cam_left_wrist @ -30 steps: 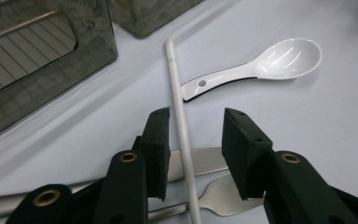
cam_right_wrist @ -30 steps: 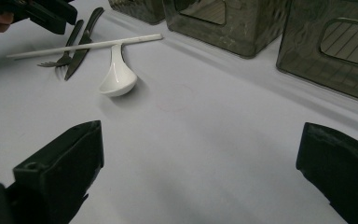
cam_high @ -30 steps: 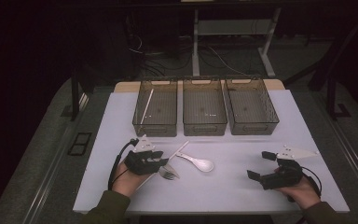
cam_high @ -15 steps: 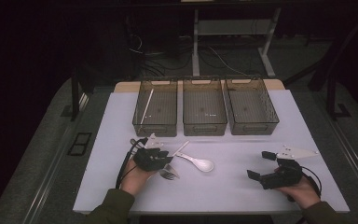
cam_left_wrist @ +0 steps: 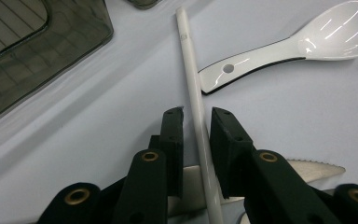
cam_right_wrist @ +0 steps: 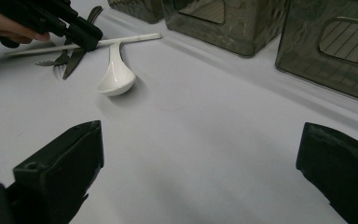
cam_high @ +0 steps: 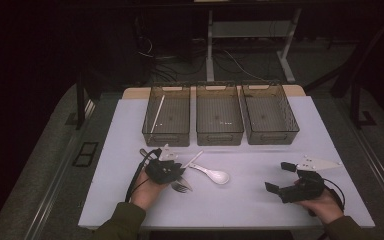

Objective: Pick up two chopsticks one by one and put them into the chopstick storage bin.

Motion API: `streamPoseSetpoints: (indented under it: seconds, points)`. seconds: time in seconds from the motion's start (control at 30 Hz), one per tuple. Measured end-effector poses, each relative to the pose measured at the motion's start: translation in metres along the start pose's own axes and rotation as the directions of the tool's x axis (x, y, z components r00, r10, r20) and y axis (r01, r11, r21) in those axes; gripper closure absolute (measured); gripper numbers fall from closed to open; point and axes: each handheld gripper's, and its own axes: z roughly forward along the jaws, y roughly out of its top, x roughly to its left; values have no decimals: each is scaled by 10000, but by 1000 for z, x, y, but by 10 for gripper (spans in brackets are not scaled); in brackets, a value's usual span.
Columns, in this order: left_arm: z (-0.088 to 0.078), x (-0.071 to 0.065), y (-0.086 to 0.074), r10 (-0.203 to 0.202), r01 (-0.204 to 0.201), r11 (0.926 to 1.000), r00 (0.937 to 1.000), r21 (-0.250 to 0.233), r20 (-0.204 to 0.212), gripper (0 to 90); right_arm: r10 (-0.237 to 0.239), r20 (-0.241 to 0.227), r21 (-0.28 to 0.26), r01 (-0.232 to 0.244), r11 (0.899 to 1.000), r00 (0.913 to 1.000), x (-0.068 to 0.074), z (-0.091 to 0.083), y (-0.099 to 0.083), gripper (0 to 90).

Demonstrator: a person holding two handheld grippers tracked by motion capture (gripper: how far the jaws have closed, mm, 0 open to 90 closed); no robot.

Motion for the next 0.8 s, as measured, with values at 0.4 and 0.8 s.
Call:
streamPoseSetpoints:
  seconds: [0.4, 0.8]
  points:
    - [0, 0, 1, -39, 39, 10000, 10000, 24, -47, 829, 21, -6, 14, -21, 10000, 10000, 1, 0, 0, 8]
    - [-10, 2, 5, 11, -9, 9997, 10000, -245, 88, 837, -66, -42, 63, 67, 10000, 10000, 2, 1, 0, 8]
